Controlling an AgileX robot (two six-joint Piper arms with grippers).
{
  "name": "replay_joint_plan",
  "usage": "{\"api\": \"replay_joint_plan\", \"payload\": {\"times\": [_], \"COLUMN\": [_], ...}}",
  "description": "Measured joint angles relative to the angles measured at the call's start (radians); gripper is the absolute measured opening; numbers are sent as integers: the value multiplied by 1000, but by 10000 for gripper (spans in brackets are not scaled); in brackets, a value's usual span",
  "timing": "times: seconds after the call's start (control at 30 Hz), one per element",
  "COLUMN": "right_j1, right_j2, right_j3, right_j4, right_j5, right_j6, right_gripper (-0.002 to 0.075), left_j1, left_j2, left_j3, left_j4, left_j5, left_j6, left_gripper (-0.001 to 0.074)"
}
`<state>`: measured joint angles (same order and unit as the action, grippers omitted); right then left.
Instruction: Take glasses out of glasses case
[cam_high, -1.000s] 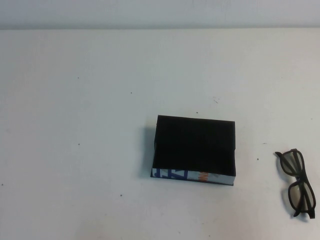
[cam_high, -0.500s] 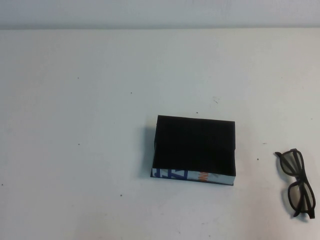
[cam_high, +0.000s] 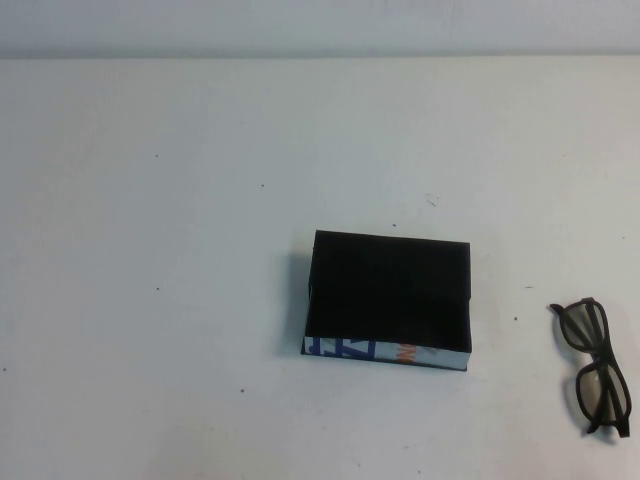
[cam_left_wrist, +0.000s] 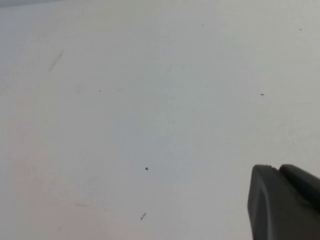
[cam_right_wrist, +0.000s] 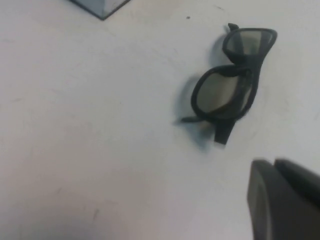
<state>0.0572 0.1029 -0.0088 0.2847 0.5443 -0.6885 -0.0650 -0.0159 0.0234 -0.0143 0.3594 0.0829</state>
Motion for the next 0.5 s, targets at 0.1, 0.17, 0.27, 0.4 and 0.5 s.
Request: {"api": "replay_joint_plan", "payload": {"times": [0.1, 0.17, 0.27, 0.4, 0.5], "right_j1": [0, 0, -2, -2, -2], "right_j2": [-83, -107, -111, -111, -111], "right_j3": [7, 18, 32, 36, 36], "right_j4": [-16, -14, 8, 60, 106], "right_j5": [-27, -82, -172, -222, -224], "right_j6": [0, 0, 0, 0, 0], "right_gripper": [-16, -16, -16, -16, -16], "left_j1": [0, 0, 0, 0, 0], "left_j2": [0, 0, 0, 0, 0], "left_j3": [0, 0, 0, 0, 0], "left_j4": [0, 0, 0, 0, 0], "left_j5": [0, 0, 0, 0, 0], "left_j6": [0, 0, 0, 0, 0], "left_gripper": [-4, -4, -4, -4, -4]}}
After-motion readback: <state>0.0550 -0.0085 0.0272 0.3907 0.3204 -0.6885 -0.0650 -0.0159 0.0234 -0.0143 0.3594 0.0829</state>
